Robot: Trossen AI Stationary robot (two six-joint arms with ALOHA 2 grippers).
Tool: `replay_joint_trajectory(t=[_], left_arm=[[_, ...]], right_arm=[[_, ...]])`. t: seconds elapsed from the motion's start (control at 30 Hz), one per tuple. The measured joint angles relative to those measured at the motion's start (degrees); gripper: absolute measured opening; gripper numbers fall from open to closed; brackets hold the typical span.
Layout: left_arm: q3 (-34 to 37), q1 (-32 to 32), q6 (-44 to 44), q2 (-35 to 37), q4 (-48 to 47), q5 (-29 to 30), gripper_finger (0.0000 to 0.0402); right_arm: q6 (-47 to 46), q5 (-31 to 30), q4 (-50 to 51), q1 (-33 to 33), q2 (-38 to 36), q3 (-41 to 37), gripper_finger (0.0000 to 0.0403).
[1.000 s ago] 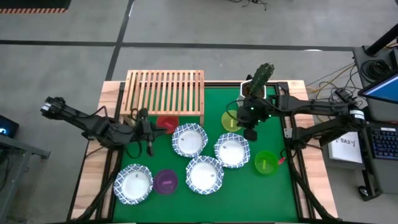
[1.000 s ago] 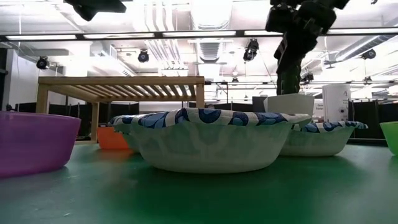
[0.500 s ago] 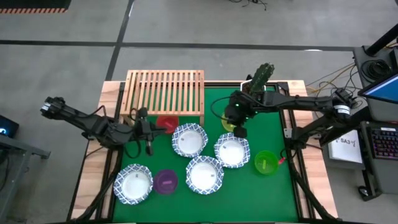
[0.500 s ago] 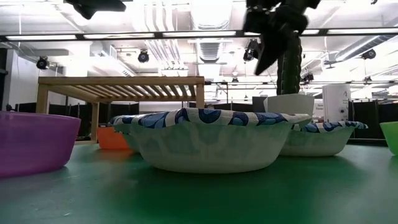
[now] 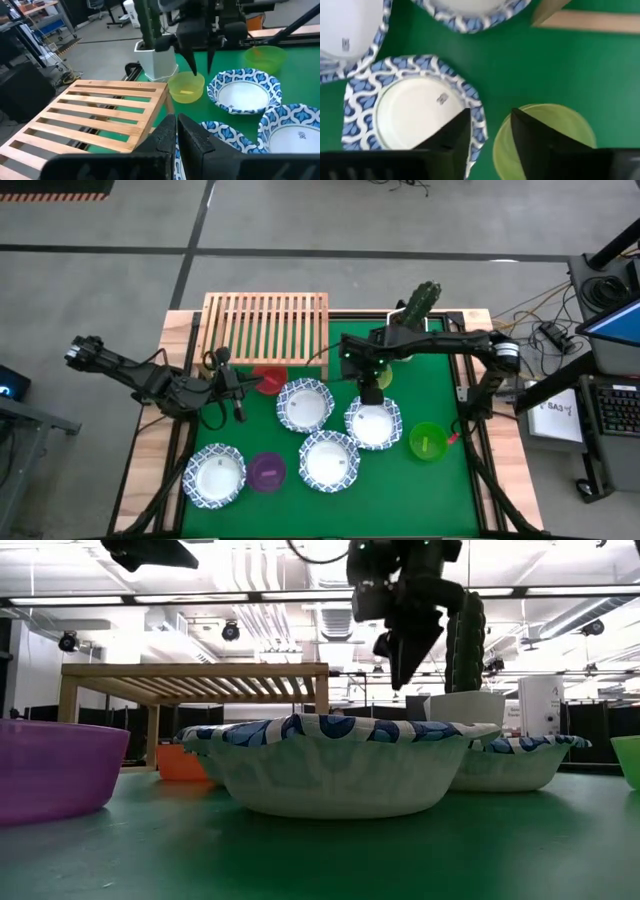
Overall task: Place and stack plates onto a shelf
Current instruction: Put the top right white and blue plate on the shelf
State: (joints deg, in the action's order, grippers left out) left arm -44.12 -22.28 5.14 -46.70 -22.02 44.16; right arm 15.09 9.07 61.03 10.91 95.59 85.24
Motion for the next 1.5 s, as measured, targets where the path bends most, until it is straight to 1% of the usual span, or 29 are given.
replay_joint_trajectory(t=[0.07,0.17,0.53,0.8,1.27,1.5], left_arm=[[0.0,0.0,-0.1,0.0,0.0,0.0,0.0],[0.0,0.0,-0.1,0.2,-0.5,0.2,0.0],[0.0,0.0,-0.3,0.9,-2.0,0.4,0.0],[0.0,0.0,-0.3,1.1,-2.0,0.4,0.0],[0.0,0.0,-0.1,1.0,-2.1,0.4,0.0],[0.0,0.0,-0.1,1.0,-2.1,0.4,0.0]], right_arm=[[-0.1,0.0,0.8,-0.5,1.4,0.0,0.0158],[0.4,-0.1,0.6,-1.4,3.3,-0.6,0.0168],[1.3,-0.3,-0.5,-2.3,9.1,-1.0,0.0147],[5.4,-1.7,-2.6,-2.4,9.4,-1.0,0.0146],[7.1,-1.7,-4.2,-2.9,9.5,-2.2,0.0144],[8.1,-1.7,-7.0,-3.1,9.5,-3.5,0.0144]])
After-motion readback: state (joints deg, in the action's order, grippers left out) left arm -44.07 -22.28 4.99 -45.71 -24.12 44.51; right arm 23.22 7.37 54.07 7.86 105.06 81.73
